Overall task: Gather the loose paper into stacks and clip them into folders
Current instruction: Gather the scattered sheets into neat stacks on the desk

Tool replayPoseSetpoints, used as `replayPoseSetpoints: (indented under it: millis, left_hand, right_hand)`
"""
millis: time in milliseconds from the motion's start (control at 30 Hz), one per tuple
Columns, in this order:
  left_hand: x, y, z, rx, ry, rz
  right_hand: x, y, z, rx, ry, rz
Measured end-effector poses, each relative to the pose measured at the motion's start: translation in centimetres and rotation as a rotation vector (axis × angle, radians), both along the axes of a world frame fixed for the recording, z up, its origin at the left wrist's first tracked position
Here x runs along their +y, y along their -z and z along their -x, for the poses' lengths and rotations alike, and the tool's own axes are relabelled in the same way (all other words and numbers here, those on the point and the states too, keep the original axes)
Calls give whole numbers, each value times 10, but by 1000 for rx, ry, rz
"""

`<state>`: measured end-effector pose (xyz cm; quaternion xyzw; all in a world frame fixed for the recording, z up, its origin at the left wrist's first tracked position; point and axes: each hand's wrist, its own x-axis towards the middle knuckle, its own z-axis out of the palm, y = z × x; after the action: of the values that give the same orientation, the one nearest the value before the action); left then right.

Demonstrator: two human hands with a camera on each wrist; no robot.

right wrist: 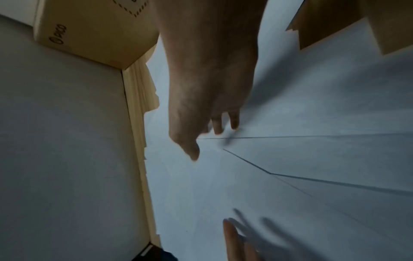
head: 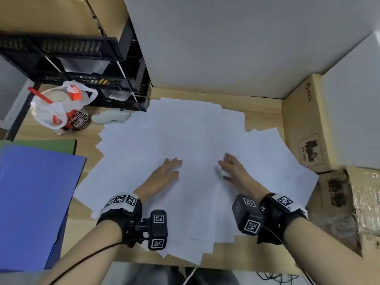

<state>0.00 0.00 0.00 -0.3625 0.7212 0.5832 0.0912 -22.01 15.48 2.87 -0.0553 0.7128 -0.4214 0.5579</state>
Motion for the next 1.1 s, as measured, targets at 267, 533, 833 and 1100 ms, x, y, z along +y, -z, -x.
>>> replayPoseSetpoints:
  millis: [267,533,833,1100]
  left_hand:
    - [-39,7,-79,-418,-615,317]
    - [-18,7,-68,-239,-348,195]
    - [-45,4,-95,-178,-498,175]
    - [-55,-14,-63,-57,-429,84]
  right_hand:
    - [-8,13,-10,64,54,-147]
    - [-37,6,-46,34,-41,-100]
    - [-25,-60,-3,485,-193,32]
    - [-30,-163,-5,516,-301,314]
